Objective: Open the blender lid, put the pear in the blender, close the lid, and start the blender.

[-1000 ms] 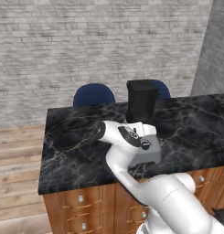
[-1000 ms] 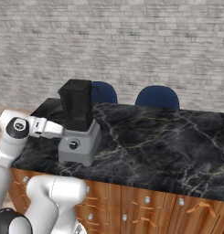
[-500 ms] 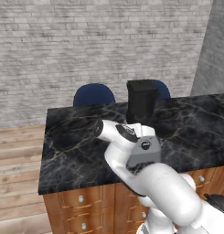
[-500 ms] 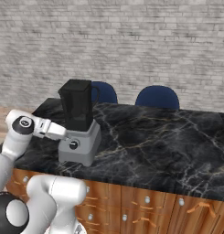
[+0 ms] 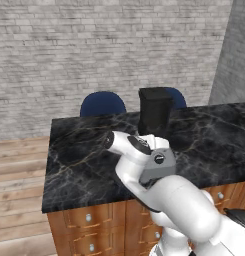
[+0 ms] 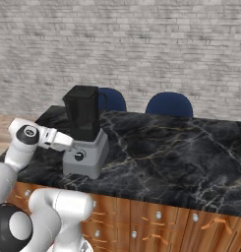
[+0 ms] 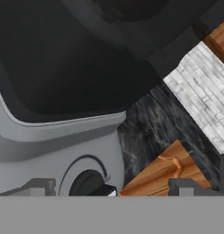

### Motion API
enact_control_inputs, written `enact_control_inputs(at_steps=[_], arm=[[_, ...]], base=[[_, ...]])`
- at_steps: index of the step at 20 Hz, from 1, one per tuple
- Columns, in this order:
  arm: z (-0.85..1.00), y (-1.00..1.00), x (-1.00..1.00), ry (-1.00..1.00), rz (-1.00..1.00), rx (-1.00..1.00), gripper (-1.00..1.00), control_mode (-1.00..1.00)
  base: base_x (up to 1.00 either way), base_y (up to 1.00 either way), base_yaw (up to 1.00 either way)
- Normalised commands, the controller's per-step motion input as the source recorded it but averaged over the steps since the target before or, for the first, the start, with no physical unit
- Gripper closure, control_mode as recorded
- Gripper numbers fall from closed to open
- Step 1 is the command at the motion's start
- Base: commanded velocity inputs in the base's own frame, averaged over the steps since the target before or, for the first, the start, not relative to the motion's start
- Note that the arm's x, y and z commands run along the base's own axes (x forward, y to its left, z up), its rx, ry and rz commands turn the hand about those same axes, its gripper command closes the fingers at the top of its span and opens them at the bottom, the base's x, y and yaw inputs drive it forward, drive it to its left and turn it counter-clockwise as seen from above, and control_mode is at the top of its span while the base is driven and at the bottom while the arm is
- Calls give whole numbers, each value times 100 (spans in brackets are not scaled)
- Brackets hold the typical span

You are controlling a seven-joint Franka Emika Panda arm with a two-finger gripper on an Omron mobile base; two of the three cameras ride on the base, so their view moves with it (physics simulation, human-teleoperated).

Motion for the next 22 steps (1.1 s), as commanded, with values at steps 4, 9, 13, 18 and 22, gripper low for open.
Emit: enact_control_inputs(at_steps=[4, 9, 13, 18, 22], arm=[[-30, -14, 5, -4, 4, 0, -100, -100], [-43, -35, 0, -11, 12, 8, -100, -100], [-51, -49, 0, -12, 18, 14, -100, -100], [-49, -38, 3, -10, 20, 15, -100, -100], [-54, -36, 1, -10, 21, 16, -100, -100]], base=[[0, 0, 0], [0, 0, 0], [0, 0, 0], [0, 0, 0], [0, 0, 0]])
